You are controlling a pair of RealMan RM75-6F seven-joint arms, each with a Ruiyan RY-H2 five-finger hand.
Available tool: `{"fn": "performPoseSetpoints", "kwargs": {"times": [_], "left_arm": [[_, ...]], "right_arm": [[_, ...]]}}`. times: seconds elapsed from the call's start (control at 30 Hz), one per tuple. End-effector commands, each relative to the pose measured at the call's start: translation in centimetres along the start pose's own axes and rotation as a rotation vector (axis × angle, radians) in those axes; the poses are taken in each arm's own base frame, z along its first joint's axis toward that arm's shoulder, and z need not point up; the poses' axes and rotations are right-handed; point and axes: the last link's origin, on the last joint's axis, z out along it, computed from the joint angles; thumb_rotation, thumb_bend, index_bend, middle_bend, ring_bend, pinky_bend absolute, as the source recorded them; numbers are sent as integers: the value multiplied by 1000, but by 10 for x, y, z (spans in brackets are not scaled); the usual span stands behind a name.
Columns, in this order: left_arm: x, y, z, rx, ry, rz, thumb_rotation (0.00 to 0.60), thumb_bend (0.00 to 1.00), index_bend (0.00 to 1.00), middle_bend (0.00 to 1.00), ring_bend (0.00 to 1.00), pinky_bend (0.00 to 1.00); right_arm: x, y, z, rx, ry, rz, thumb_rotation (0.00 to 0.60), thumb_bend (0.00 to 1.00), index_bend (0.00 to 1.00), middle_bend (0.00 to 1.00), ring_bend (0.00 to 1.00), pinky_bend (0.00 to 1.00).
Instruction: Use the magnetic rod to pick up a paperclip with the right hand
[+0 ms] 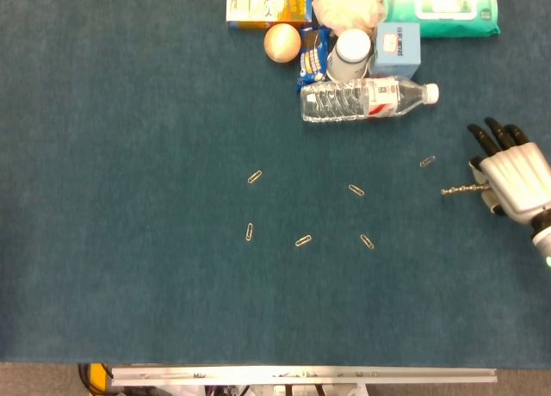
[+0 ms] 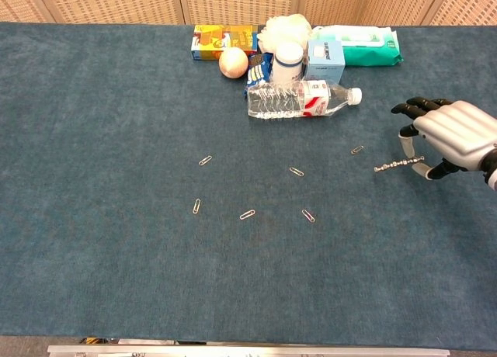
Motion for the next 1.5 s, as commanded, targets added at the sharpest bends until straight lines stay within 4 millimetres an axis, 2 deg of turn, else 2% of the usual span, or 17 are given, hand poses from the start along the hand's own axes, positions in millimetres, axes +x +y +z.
{"fn": "performPoseSetpoints", "kwargs": {"times": [0.03, 0.5, 0.77, 1.13, 1.5], "left_arm": [[0, 0, 0, 0, 1, 0, 600, 223, 576, 469, 573, 833], [2, -1, -2, 1, 10, -4, 600, 223, 576, 469, 573, 833], [3, -3, 0, 9, 1, -11, 600, 223, 576, 469, 573, 833], [2, -2, -2, 3, -13, 4, 600, 223, 576, 469, 573, 833], [1, -2, -2, 4, -22, 12, 600, 223, 576, 469, 573, 833]], "right_arm": [[4, 0, 2, 1, 9, -4, 600, 324, 616, 122, 0, 159], [13, 3, 23, -30, -12, -30, 600, 324, 616, 122, 0, 159], [18, -4, 41, -30, -31, -58, 600, 324, 616, 122, 0, 159], [24, -13, 50, -25, -30, -68, 600, 324, 616, 122, 0, 159], [21, -15, 54, -27, -46, -80, 600, 324, 616, 122, 0, 159]]}}
